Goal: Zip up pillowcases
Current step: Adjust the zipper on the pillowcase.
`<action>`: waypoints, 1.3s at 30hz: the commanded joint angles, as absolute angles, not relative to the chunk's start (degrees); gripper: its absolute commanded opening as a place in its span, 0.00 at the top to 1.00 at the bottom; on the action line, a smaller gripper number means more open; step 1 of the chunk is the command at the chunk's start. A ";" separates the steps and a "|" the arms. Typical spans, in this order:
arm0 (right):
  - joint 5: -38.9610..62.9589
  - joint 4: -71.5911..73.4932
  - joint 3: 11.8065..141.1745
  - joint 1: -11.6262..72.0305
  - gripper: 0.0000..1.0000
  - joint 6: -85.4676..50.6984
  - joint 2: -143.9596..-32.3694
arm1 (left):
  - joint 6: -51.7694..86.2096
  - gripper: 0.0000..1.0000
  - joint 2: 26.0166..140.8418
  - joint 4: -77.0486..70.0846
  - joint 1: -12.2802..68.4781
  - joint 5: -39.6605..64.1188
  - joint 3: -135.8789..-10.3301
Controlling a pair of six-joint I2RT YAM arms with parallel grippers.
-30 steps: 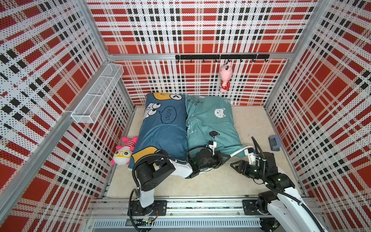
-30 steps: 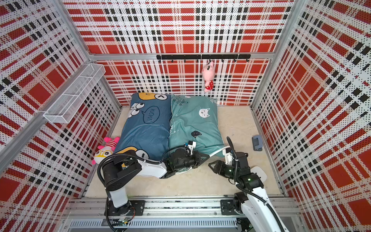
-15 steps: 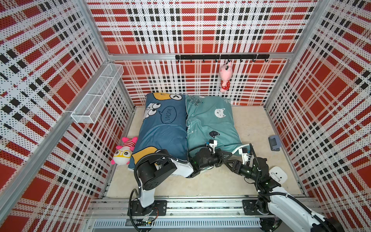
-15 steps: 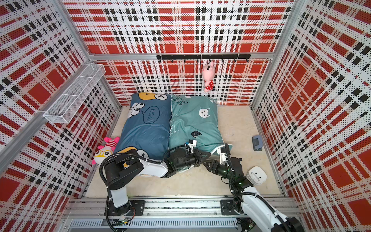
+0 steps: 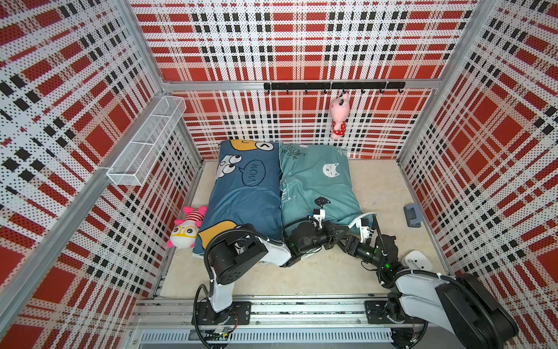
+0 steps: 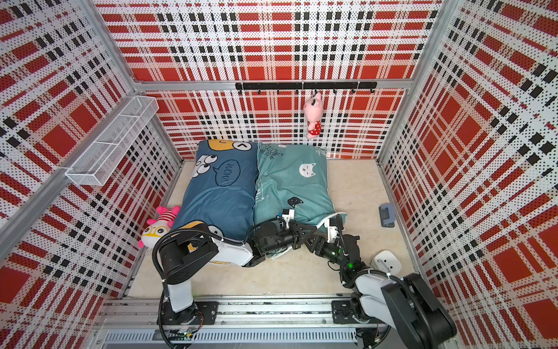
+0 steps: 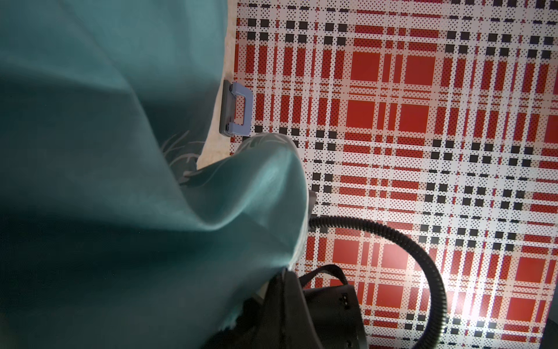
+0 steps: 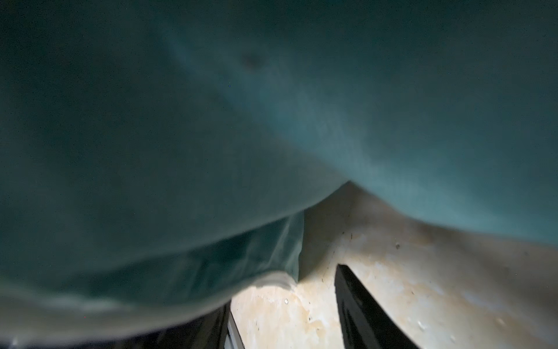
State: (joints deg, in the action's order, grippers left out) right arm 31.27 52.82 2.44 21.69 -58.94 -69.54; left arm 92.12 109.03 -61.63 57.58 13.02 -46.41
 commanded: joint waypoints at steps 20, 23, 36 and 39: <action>24.52 55.76 -1.76 28.17 1.00 -60.69 -66.59 | 94.04 1.00 109.75 -64.85 57.13 12.88 -49.77; 21.62 45.91 -1.34 30.62 1.00 -59.50 -59.34 | 94.08 1.00 110.47 -64.90 57.30 12.92 -50.91; 16.88 45.47 -4.30 36.86 1.00 -62.52 -60.83 | 94.31 1.00 112.06 -65.26 58.14 12.79 -54.41; 17.14 53.32 -4.71 37.88 1.00 -63.46 -67.49 | 94.31 1.00 112.09 -65.18 58.27 12.61 -54.36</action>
State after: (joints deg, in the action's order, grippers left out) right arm 12.60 49.91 0.45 35.20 -62.08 -62.78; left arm 94.56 112.33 -59.57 57.82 13.39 -50.89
